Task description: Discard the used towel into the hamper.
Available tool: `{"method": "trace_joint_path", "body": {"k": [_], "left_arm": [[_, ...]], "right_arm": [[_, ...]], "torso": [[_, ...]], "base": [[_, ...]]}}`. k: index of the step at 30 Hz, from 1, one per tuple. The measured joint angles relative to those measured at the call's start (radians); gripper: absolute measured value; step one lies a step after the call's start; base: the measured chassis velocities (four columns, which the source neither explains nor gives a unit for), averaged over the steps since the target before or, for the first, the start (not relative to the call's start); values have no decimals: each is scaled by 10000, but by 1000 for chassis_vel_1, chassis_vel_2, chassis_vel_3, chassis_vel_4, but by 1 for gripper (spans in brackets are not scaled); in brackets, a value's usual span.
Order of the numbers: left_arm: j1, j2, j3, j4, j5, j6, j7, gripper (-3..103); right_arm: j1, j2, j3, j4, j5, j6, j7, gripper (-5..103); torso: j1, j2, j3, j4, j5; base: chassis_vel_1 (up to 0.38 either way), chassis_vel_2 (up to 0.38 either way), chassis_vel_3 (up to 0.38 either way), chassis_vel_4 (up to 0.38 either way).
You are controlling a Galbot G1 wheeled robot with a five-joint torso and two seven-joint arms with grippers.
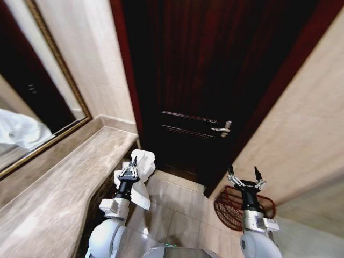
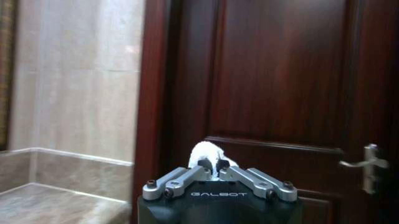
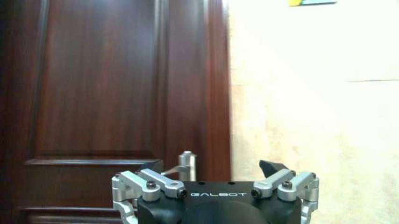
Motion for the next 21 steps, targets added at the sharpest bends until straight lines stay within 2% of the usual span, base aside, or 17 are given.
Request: {"method": "trace_joint_path", "body": {"k": [21], "left_arm": [[17,18,12,136,4,-99,16,2]], "right_arm": [[-2,0,-5,-79,0,59,-6,100]], "torso": [[-1,0,0,-2,-2]], "base": [[-119,-123,-122,-127]]}}
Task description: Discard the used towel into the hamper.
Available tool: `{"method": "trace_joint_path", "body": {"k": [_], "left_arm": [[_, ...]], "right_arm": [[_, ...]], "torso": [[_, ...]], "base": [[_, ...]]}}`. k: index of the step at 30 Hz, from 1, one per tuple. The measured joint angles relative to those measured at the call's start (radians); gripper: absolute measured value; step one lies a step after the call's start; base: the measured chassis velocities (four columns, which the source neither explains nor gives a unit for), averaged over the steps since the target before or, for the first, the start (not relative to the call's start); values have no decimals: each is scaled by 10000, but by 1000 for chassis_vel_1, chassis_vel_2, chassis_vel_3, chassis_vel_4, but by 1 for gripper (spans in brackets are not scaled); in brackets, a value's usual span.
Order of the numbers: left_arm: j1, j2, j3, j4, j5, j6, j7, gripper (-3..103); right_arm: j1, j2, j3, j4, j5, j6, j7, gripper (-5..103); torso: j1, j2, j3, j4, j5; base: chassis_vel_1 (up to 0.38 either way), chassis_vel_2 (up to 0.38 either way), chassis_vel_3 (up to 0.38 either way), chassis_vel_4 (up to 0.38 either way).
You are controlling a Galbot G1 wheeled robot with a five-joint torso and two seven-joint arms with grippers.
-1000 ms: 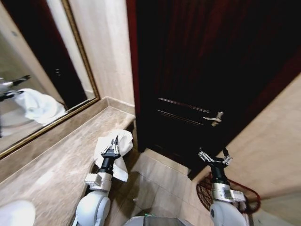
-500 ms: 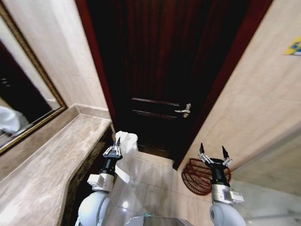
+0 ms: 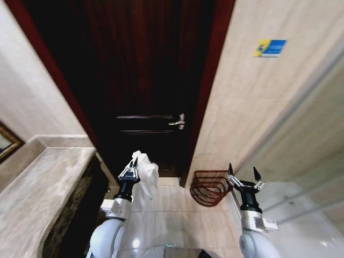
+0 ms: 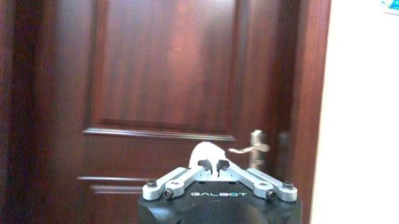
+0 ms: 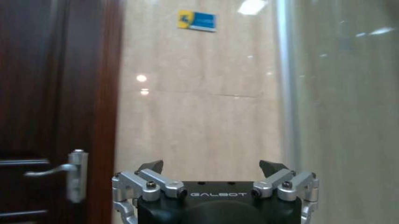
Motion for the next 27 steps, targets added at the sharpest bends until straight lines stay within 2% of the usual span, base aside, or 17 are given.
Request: {"method": "trace_joint_path", "body": {"k": [21,27], "left_arm": [[-29,3,70,171,-1,-79,37,2],[-149,38,100,536,-194,-778,-100,2]], "right_arm": [[-34,-1,-12,-45,9,67,-12,100],[-55,-1,-38,-7,-9,63,-16,100]], "torso": [[0,0,0,1,1],[0,0,0,-1,2]], "base": [[-126,-124,-127,-123],[-125,-118,-126,-117]]}}
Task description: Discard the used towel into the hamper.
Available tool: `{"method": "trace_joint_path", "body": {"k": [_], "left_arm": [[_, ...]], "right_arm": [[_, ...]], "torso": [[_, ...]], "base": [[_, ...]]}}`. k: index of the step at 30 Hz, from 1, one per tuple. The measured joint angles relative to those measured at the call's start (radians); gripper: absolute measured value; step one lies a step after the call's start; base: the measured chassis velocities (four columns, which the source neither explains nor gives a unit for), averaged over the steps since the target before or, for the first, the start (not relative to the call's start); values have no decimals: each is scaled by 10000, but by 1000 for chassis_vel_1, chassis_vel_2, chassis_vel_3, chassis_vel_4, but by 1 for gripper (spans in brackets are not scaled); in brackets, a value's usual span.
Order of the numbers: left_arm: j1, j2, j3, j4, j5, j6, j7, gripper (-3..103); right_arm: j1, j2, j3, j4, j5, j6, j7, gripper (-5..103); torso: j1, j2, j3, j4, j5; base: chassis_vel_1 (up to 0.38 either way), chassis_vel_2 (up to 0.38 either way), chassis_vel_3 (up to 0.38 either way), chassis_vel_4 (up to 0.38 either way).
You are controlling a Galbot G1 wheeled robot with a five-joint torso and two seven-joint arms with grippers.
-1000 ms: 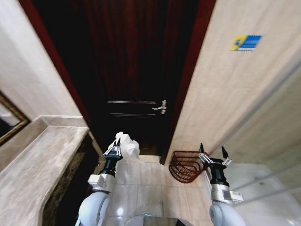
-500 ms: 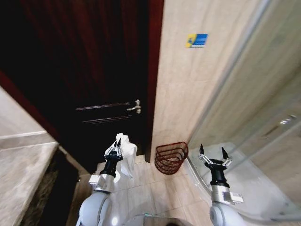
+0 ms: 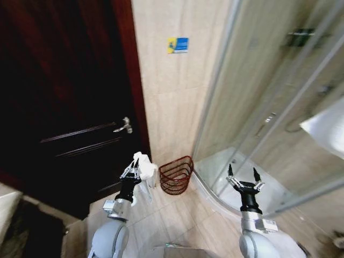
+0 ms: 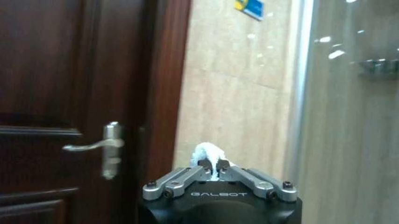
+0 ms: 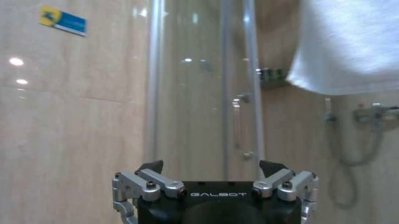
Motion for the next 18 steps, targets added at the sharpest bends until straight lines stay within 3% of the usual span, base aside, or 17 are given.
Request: {"method": "trace_joint_path", "body": {"k": [9,18], "left_arm": [[-279,354,168,822,199,-174,119,2],[-1557,949,857,2110,-136,-279,439,2]], "right_arm": [[-41,0,-2,-6,-113,8,-5,100],[289,-35,-25,-83,-420,-64,32,100]], "torso": [[0,0,0,4,-1],[0,0,0,3,-2]], "base": [[-53,-40,-36,-46],[0,0,0,0]]}}
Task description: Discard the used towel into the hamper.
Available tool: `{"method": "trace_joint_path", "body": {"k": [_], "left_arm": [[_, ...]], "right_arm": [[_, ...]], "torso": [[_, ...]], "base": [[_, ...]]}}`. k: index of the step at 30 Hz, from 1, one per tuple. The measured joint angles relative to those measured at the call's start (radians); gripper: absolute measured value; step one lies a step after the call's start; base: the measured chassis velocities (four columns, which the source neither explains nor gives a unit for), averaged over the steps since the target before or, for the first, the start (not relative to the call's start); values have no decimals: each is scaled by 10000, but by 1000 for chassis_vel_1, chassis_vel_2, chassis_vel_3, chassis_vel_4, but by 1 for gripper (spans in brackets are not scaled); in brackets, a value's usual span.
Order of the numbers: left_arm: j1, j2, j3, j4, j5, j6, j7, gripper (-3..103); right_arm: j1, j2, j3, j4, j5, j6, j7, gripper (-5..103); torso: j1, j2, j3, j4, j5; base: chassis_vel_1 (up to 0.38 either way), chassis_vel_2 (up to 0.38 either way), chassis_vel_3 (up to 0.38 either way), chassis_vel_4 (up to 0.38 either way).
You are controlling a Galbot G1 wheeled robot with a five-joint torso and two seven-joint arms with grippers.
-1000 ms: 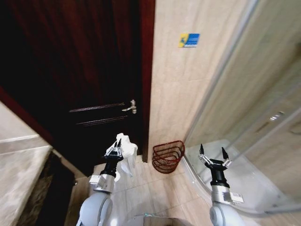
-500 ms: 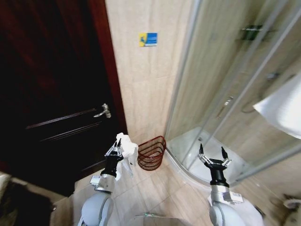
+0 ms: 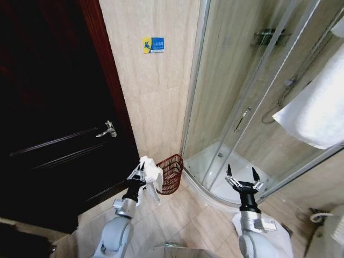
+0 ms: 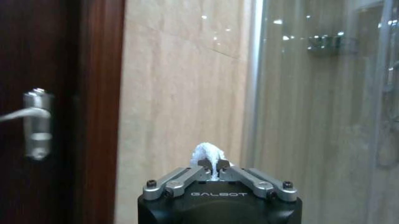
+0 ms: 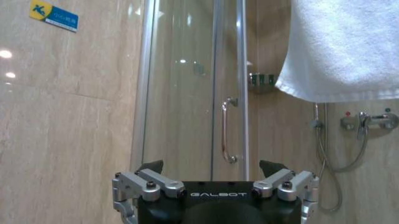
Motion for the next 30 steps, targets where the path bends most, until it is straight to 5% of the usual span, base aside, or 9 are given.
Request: {"method": "trace_joint_path", "body": {"k": [12,21,30], "left_arm": [[-2878,1103,2334,2838,-2458,163,-21,2],[-4935,1429,3980,4266,-2948,99,-31,2],[-6721,840,4793,6095,-3027,-177,-460,2]], "right_arm": [[238,32,-209,-6,-1423,915,-49,100],[50,34,-456,606,-1943,1068,37,100],[-544,34,-343,1219,-2007,1138,137,100]], "torso": [[1,0,1,-1,1],[1,-1,1,-2,2],[1,-1,0,-3,1]], "base": [[0,0,0,0],[0,0,0,0],[0,0,0,0]]}}
